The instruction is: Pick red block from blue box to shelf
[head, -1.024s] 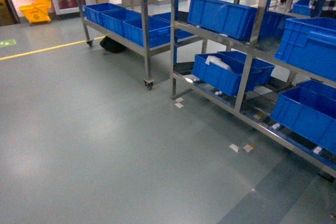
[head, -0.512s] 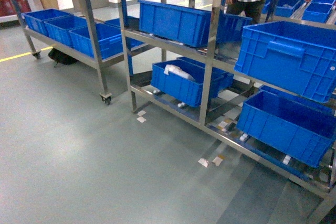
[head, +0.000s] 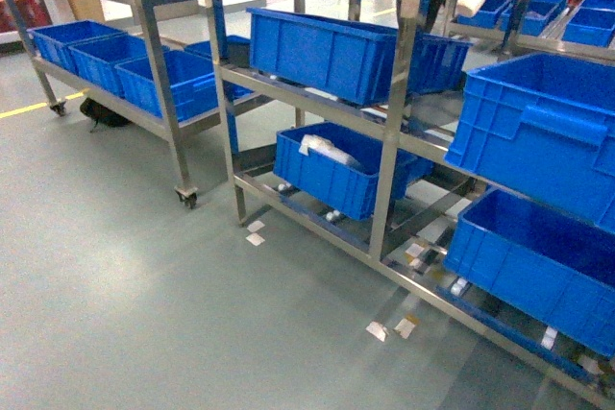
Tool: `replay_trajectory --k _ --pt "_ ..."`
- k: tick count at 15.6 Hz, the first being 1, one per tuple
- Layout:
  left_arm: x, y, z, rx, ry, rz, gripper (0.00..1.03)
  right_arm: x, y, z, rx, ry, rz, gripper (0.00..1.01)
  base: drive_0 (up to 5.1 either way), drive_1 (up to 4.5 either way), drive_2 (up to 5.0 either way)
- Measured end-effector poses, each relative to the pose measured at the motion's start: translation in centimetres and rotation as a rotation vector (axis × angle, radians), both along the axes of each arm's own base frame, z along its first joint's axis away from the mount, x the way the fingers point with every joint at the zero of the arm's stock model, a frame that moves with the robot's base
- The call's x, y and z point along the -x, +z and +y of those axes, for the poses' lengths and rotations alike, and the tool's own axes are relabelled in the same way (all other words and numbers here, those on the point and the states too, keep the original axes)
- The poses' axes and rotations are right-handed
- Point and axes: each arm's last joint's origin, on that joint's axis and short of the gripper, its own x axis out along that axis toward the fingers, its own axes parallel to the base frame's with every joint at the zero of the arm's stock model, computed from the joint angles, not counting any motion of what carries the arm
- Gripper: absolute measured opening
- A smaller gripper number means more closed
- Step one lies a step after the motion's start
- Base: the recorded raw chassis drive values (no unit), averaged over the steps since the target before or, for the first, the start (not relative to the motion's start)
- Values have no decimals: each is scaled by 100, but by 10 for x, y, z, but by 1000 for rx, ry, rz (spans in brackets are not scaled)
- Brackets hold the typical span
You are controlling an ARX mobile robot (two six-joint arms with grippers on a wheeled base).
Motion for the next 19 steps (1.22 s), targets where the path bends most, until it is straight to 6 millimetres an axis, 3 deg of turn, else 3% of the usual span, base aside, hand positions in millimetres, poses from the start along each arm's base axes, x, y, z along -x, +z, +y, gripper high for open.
replay_trajectory --k 5,19 --pt "0 0 0 0 1 1 98 0 0 0 0 0 -3 28 -6 427 -439" --pt "0 0 0 0 1 1 98 0 0 0 0 2 -5 28 -165 268 -599"
